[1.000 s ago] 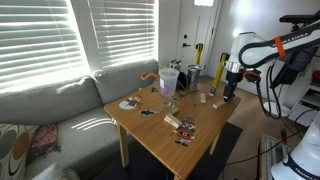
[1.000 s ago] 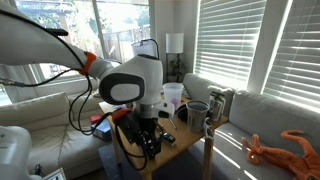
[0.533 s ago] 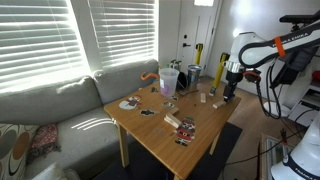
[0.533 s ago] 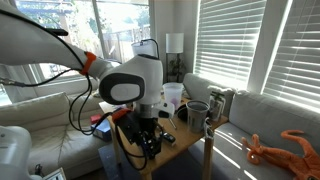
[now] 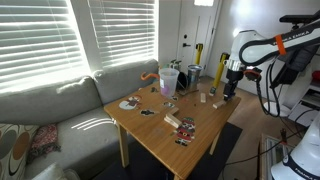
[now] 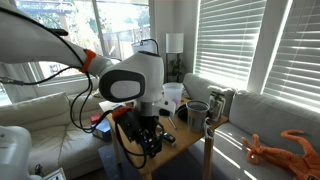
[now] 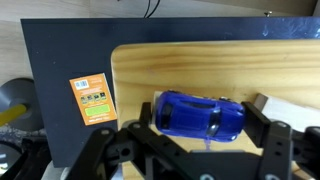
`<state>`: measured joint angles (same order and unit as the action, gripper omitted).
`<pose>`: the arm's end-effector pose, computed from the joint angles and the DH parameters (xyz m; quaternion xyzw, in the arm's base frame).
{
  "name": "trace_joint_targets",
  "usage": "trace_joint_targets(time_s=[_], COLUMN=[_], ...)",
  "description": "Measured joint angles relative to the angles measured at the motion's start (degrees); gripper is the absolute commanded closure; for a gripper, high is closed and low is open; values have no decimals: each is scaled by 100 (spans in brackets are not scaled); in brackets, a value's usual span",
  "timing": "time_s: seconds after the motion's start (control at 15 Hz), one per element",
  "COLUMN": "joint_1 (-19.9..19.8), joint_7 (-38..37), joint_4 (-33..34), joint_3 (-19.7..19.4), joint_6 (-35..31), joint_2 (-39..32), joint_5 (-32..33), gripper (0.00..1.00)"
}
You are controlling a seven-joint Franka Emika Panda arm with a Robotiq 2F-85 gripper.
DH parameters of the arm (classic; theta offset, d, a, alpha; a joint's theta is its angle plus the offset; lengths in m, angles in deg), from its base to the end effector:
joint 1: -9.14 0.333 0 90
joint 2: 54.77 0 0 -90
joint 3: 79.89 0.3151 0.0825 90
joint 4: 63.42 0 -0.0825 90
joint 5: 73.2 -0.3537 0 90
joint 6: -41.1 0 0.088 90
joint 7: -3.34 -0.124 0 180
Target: Pick up the wooden block with the toy blue car on it and put it on the left wooden block, pick up the wooden block with the toy black car on it and put it on the top right wooden block
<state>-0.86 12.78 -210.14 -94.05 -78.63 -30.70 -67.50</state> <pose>0.3371 -0.1571 0.3997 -0.9954 0.0904 0.0265 0.0155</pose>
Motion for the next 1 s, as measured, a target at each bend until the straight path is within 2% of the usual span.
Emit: trace_joint_targets(time_s=[0.53,1.0], joint_1=[-11,54], joint_7=[-615,-1089], joint_4=[308,452], joint_3=[182,481], joint_6=[788,1081], joint_2=[69,55], joint_5=[-132,-430], gripper=[38,38])
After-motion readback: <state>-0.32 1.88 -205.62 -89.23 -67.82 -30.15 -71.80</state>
